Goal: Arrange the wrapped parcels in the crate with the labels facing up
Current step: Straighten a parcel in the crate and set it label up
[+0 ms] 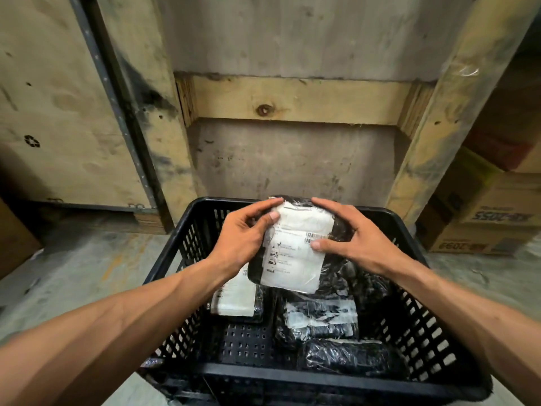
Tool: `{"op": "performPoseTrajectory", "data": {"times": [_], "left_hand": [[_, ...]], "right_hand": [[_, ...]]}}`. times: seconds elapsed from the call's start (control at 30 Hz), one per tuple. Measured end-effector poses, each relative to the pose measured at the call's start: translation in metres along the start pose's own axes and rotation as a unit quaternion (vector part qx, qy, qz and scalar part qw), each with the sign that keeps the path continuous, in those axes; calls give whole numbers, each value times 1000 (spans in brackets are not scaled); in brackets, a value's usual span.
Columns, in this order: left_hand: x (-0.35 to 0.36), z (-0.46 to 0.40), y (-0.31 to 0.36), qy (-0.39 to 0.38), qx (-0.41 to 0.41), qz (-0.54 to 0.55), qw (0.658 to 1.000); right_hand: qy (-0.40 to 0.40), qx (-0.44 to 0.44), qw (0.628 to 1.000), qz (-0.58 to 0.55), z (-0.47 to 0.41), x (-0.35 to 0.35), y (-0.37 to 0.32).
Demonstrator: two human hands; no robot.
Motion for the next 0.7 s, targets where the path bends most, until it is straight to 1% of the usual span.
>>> {"op": "performPoseTrajectory", "data": {"times": [0.1, 0.2, 0.33, 0.43, 0.47, 0.53, 0.63, 0.7], "left_hand": [[0, -6, 8, 18, 12, 10, 1000], [-1, -11, 12, 45, 3, 22, 999], [-2, -15, 12, 94, -27, 60, 993], [-4, -16, 16, 98, -28, 52, 993], [-5, -16, 18, 86, -18, 36, 995], [-6, -13, 20, 37, 4, 8, 999], [1, 0, 15, -63, -6, -20, 998], [5, 8, 11, -91, -5, -68, 994]], "right_hand": [[29, -9, 999, 45, -2, 1, -9], [60, -8, 996, 69, -5, 3, -15], [42, 8, 999, -18, -3, 17, -20], [60, -1, 996, -66, -1, 20, -25], [66, -3, 994, -84, -1, 20, -26], [83, -6, 988, -127, -1, 19, -28], [101, -4, 968, -230, -1, 20, -29], [99, -2, 958, -269, -4, 22, -28]]}}
Point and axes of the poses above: each hand's wrist, its own z-axis away from the middle knuckle, its own x-axis out of the palm, y = z × x, the point moved 7 cm from there along -z, towards the middle knuckle, and after that the axes turned 7 degrees about x, right-handed, at the moved point
